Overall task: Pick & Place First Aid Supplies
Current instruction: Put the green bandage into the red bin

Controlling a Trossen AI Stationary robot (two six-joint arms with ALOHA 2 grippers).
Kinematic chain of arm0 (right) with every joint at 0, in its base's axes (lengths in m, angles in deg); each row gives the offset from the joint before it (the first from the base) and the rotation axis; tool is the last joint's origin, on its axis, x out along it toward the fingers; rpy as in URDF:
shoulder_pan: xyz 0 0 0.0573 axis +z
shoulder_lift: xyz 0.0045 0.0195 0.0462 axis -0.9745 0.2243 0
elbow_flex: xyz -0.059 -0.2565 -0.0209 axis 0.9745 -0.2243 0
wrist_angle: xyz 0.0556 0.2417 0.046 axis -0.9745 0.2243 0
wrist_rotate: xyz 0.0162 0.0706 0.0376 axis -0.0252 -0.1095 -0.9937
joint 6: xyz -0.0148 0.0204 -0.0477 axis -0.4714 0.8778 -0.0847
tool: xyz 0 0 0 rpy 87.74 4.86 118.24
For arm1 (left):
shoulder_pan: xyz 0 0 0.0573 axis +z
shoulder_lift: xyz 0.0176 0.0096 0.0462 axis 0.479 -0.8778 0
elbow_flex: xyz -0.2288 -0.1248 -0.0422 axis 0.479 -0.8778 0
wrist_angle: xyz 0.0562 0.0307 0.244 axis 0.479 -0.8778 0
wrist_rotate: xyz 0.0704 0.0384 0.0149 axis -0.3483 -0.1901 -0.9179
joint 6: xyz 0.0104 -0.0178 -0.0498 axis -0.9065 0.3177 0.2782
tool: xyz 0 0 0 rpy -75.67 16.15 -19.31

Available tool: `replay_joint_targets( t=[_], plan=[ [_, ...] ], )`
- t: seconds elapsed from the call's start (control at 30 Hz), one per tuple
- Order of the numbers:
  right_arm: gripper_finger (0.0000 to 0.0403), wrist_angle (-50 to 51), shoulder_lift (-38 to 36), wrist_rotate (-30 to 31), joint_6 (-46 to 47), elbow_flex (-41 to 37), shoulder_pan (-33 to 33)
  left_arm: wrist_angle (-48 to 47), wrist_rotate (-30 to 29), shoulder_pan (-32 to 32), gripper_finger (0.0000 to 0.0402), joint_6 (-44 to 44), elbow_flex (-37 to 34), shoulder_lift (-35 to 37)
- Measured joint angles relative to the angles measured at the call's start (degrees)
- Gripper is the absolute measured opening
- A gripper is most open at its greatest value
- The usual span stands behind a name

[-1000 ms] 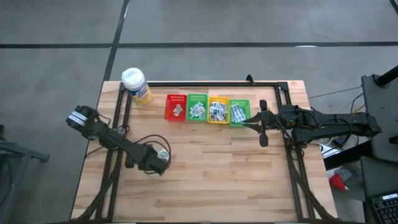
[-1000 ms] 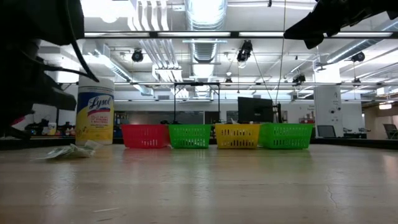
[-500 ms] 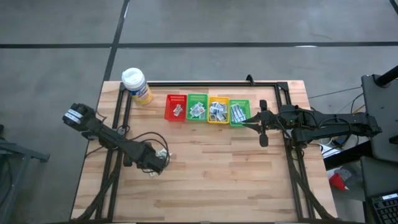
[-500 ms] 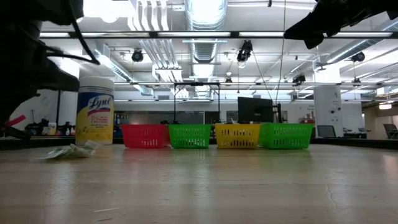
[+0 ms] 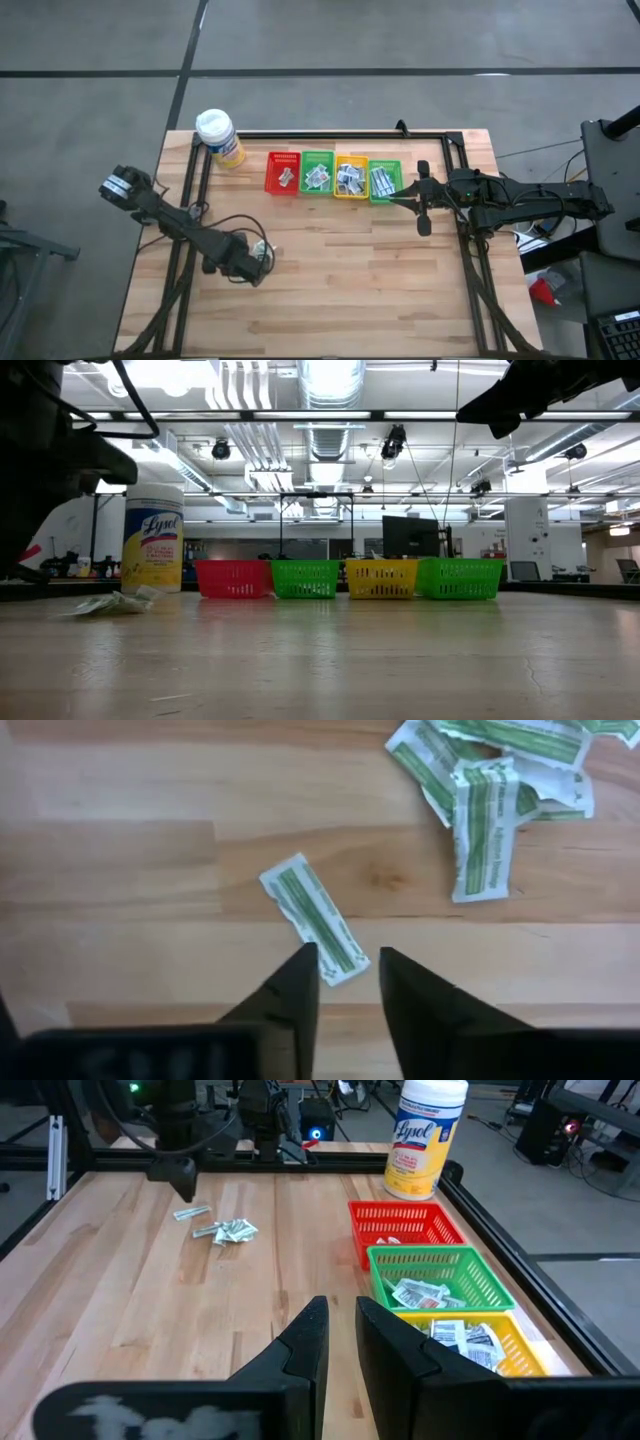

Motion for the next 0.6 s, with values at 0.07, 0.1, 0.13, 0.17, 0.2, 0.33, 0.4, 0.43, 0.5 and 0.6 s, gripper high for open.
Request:
replay_joint_targets(
  t=[0.07, 0.1, 0.13, 0.17, 0.2, 0.33, 0.4, 0.43, 0.5, 0.6],
  plan=[
    [0.0052, 0.0, 0.0, 0.01, 0.0, 0.01, 0.0, 0.92, -0.04, -0.13, 0.0119, 1.53, 0.0, 0.0],
    [0.0052, 0.02, 0.0, 0.0, 0.05, 0.01, 0.0, 1.23, -0.07, -0.15, 0.0128, 1.98, -0.01, 0.0],
    [0.0052, 0.0, 0.0, 0.0, 0.05, 0.0, 0.0, 1.41, -0.08, -0.15, 0.0135, 2.28, -0.02, 0.0],
    [0.0052, 0.01, 0.0, 0.0, 0.0, 0.0, 0.0, 1.49, -0.23, -0.15, 0.014, 2.61, -0.02, -0.07],
    [0.0052, 0.0, 0.0, 0.0, -0.04, 0.01, 0.0, 1.48, -0.46, -0.15, 0.0145, 3.1, -0.02, -0.18],
    [0.0052, 0.02, 0.0, 0.0, -0.02, 0.01, 0.0, 2.31, -1.59, -0.15, 0.0151, 4.46, -0.04, -1.65],
    [0.0052, 0.01, 0.0, 0.0, 0.02, 0.0, 0.0, 3.4, -2.07, -0.15, 0.0151, 4.47, -0.06, -2.82],
    [0.0052, 0.01, 0.0, 0.0, 0.05, 0.01, 0.0, 3.78, -2.06, -0.15, 0.0151, 4.45, -0.07, -3.4],
    [0.0052, 0.0, 0.0, 0.0, -0.02, 0.01, 0.0, 4.38, -2.04, -0.15, 0.0151, 4.43, -0.07, -4.78],
    [0.0052, 0.02, 0.0, 0.0, 0.05, 0.01, 0.0, 4.45, -1.88, -0.15, 0.0151, 4.43, -0.07, -6.52]
  ],
)
